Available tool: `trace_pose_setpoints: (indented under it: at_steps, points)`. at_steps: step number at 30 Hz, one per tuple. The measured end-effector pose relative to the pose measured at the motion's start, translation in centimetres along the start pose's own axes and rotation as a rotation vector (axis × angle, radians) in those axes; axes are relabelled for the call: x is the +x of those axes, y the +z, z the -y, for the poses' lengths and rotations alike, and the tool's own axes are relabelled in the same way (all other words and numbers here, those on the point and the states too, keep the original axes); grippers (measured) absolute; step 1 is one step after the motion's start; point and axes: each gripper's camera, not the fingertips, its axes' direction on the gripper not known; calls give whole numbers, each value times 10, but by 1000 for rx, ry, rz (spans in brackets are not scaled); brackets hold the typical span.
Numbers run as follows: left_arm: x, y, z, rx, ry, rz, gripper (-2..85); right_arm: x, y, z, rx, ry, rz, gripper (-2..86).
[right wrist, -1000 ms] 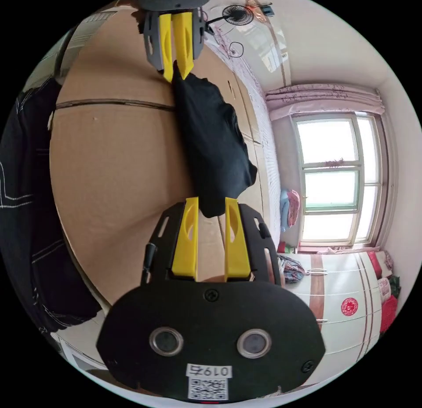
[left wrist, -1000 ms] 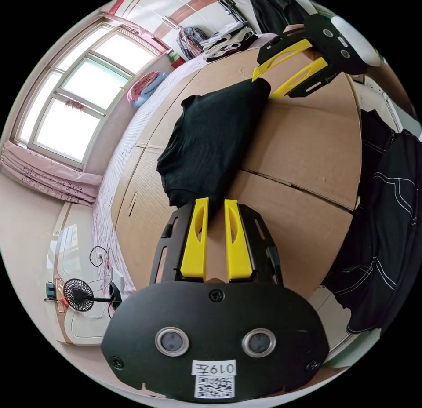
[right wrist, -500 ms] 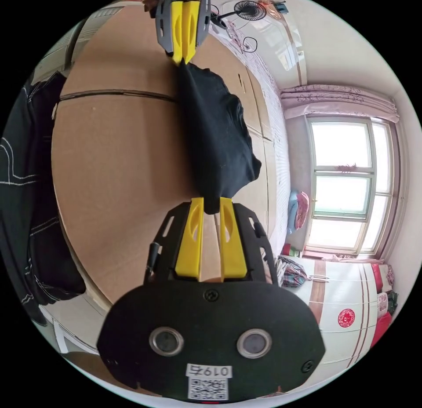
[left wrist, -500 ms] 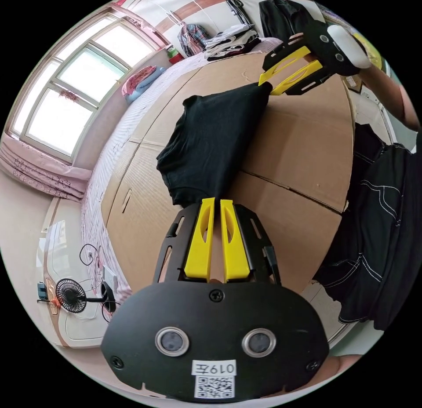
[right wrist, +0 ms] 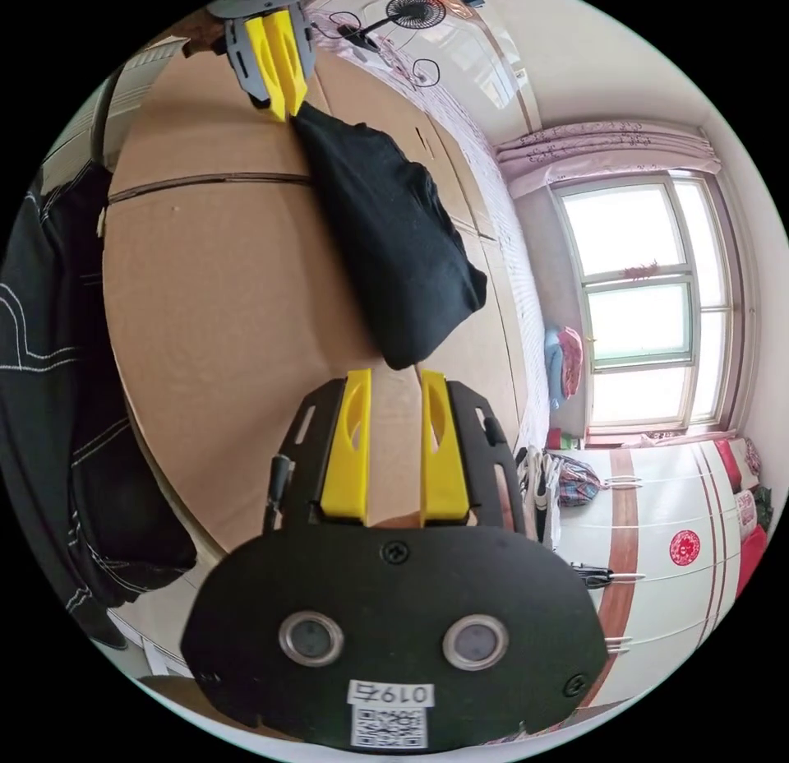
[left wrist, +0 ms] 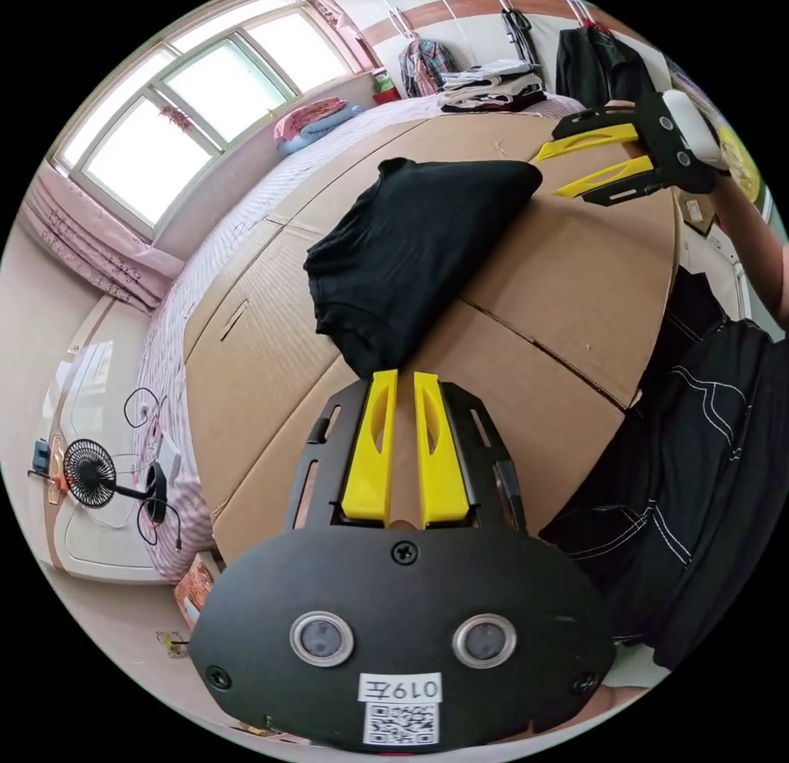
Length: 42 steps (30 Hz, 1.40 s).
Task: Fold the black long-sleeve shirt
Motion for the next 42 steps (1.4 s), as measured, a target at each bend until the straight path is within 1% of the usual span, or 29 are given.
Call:
trace_pose_setpoints:
  at_steps: [3,6,8,10,12,14,15,17,18,20,22,26,30,35,38,42]
  points:
    - [-13,-6,-18,-3,-62,-44,9,12,0,-26,-2,92,32,90]
    - [-30,-20,-34,60,-163,-63,10,37,-14,-48,98,297,118,79]
    - [-46,-37,-44,195,-268,-68,11,62,-31,-66,284,507,247,83]
    - [-55,-46,-51,296,-311,-68,12,72,-35,-75,401,607,343,85]
    - [-67,-46,-55,311,-373,-34,15,69,-34,-73,435,614,357,86]
    - [-91,-36,-61,193,-498,-37,19,54,-33,-62,403,531,320,87]
    - [-97,-32,-65,170,-528,-55,20,50,-32,-60,391,518,307,87]
    - [-128,-16,-89,129,-687,-199,17,43,-24,-62,366,520,293,87]
    - [-135,-12,-96,133,-723,-253,17,43,-22,-63,372,523,310,87]
    - [-156,-1,-119,180,-815,-428,15,47,-12,-70,412,559,409,84]
    - [-162,0,-126,221,-804,-461,17,48,-5,-71,437,570,460,82]
    - [-165,-1,-121,197,-761,-385,25,43,9,-63,427,540,475,73]
    - [-170,0,-117,222,-735,-410,31,41,21,-62,422,518,495,60]
    - [-172,6,-108,190,-703,-422,20,44,38,-73,422,523,501,33]
    - [-172,8,-107,136,-713,-383,17,46,49,-79,419,527,510,11]
    - [-168,9,-105,118,-700,-384,15,49,62,-86,418,531,521,-3]
